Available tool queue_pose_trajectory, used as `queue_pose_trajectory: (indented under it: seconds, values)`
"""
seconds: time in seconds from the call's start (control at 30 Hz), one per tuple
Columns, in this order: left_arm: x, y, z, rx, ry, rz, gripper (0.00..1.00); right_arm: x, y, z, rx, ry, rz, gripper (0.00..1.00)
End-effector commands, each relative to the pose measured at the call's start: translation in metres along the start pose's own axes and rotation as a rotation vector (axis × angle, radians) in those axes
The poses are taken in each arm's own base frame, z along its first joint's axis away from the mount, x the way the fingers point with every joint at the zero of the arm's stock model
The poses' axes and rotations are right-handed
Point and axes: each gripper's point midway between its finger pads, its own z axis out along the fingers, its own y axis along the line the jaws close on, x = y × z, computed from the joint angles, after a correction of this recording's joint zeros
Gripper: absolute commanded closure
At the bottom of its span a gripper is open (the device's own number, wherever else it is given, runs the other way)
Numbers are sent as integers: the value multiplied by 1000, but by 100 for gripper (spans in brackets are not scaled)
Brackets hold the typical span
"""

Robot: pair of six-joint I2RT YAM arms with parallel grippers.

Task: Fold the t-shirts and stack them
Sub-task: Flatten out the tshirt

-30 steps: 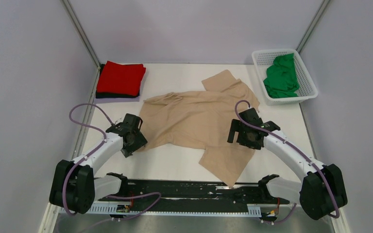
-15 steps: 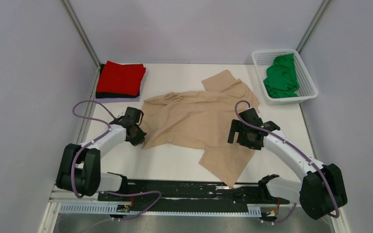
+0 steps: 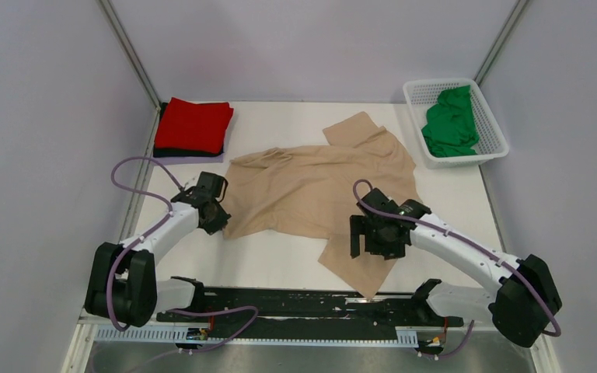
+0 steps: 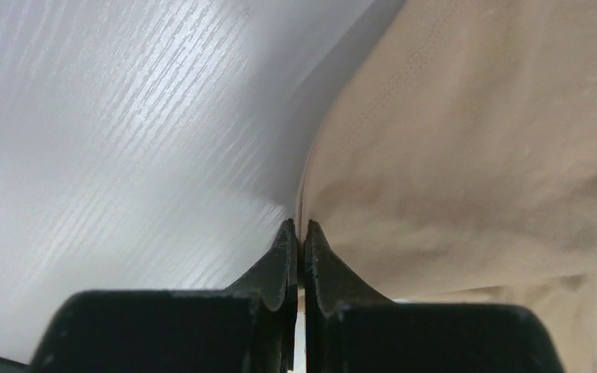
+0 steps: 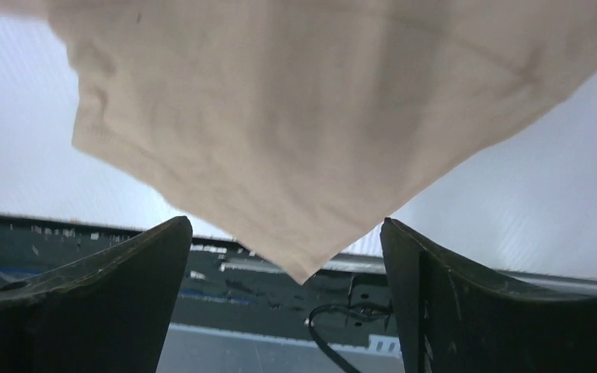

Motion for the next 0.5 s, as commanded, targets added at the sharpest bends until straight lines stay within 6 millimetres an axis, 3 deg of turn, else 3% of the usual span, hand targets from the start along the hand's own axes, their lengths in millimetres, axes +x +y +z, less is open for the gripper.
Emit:
queue_pose_trajectory:
  seconds: [0.0, 0.13, 0.33, 0.47]
  values:
    - [-7, 8, -8, -26, -40, 15, 100, 56, 23, -12, -42, 183, -8, 10]
    - [-9, 5, -10, -7, -49, 12, 100, 87, 28, 0, -20, 252, -39, 18]
    - [-10, 6, -12, -7, -52, 20, 100, 81, 37, 32, -17, 208, -28, 27]
    - [-11, 6, -14, -6, -54, 18, 100, 75, 20, 49, 119, 176, 7, 38]
